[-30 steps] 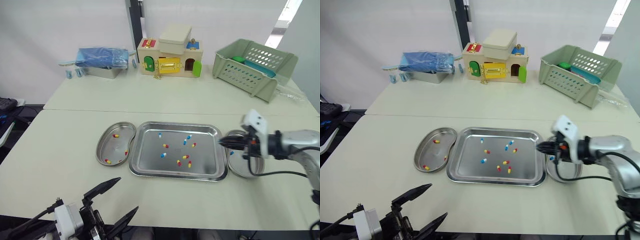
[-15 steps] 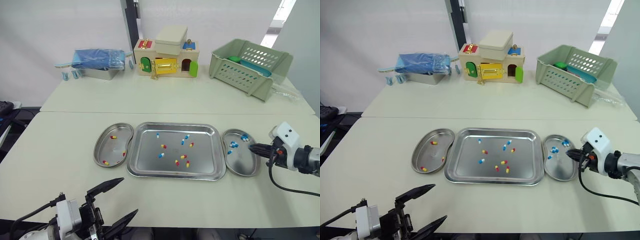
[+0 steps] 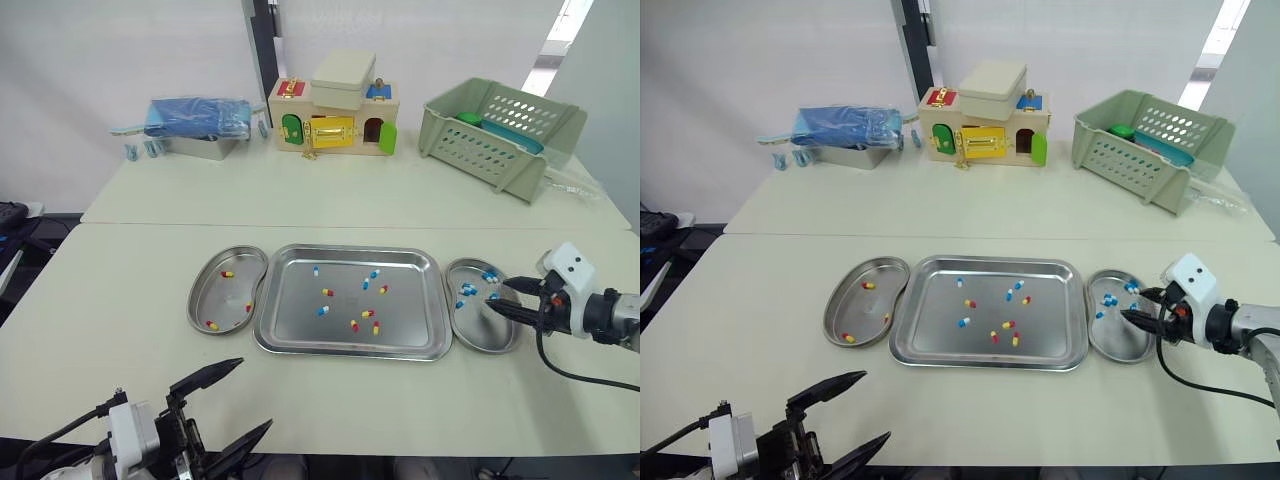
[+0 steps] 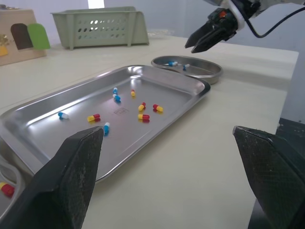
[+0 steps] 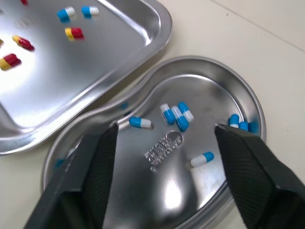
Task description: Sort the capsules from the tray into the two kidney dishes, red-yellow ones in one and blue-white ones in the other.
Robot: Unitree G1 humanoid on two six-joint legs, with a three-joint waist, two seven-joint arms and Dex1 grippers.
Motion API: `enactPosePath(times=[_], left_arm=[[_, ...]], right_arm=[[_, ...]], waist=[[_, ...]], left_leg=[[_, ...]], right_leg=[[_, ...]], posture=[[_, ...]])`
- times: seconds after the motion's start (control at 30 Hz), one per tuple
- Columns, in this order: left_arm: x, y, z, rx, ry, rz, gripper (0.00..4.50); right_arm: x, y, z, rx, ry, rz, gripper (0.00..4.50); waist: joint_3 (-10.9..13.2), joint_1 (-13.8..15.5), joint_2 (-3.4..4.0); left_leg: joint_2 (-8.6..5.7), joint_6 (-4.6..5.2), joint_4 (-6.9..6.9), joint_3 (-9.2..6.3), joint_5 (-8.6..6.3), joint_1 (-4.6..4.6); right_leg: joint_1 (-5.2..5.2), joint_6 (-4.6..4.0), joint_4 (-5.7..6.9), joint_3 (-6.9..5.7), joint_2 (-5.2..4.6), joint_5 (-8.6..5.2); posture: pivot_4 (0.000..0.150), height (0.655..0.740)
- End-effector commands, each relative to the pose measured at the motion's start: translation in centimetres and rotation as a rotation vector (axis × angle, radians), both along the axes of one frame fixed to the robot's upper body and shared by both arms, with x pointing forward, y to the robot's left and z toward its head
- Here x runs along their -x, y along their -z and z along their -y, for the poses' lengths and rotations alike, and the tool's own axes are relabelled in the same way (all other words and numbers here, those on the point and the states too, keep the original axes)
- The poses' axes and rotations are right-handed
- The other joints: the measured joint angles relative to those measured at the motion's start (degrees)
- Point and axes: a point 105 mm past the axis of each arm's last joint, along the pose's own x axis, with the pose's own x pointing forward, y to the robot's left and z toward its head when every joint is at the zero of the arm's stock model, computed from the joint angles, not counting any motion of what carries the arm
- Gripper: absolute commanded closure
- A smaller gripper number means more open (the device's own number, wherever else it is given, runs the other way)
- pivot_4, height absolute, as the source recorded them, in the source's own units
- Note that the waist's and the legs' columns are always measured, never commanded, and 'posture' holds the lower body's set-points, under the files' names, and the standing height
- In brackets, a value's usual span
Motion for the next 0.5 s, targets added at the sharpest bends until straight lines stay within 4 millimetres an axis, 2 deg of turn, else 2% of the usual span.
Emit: enactPosePath(times=[0.03, 0.13, 0.3, 0.4, 0.5], left_arm=[[-0.5, -0.7, -0.7, -0.011, -0.074, 0.039, 0.00], [-0.9, -0.4, -1.8, -0.035, -0.144, 0.047, 0.00], [-0.8, -0.7, -3.6, -0.046, -0.284, 0.044, 0.00], [-0.7, -0.7, -5.5, -0.056, -0.410, 0.038, 0.00], [-0.9, -0.4, -8.5, -0.045, -0.593, 0.030, 0.00]], right_arm=[[0.7, -2.3, 1.4, -0.049, 0.012, 0.109, 0.03], [1.5, -2.7, 3.5, -0.113, 0.061, 0.157, 0.03], [2.8, -1.2, 6.9, -0.122, 0.134, 0.144, 0.03], [3.2, 0.0, 8.6, -0.128, 0.201, 0.149, 0.03], [3.5, 1.0, 10.1, -0.141, 0.282, 0.156, 0.03]], waist=[[0.0, 0.2, -0.01], [0.0, 0.3, -0.04], [0.0, 0.2, -0.09], [0.0, -0.1, -0.04], [0.0, -0.1, -0.05]], left_leg=[[0.00, 0.00, 0.00, 0.00, 0.00, 0.00], [0.00, 0.00, -0.01, -0.01, 0.00, 0.00], [0.00, 0.00, 0.00, 0.00, 0.00, 0.02], [0.00, 0.00, 0.00, 0.02, 0.00, 0.08], [0.01, 0.00, -0.01, 0.02, 0.00, 0.11]], right_leg=[[0.01, 0.00, -0.01, 0.00, 0.00, 0.00], [0.02, 0.00, -0.03, -0.02, 0.00, 0.00], [0.05, 0.00, -0.04, -0.02, 0.00, 0.00], [0.06, 0.00, -0.01, 0.01, 0.00, 0.00], [0.09, 0.00, 0.00, 0.00, 0.01, 0.00]], posture=[[0.150, 0.7400], [0.150, 0.7400], [0.150, 0.7400], [0.150, 0.7400], [0.150, 0.7400]])
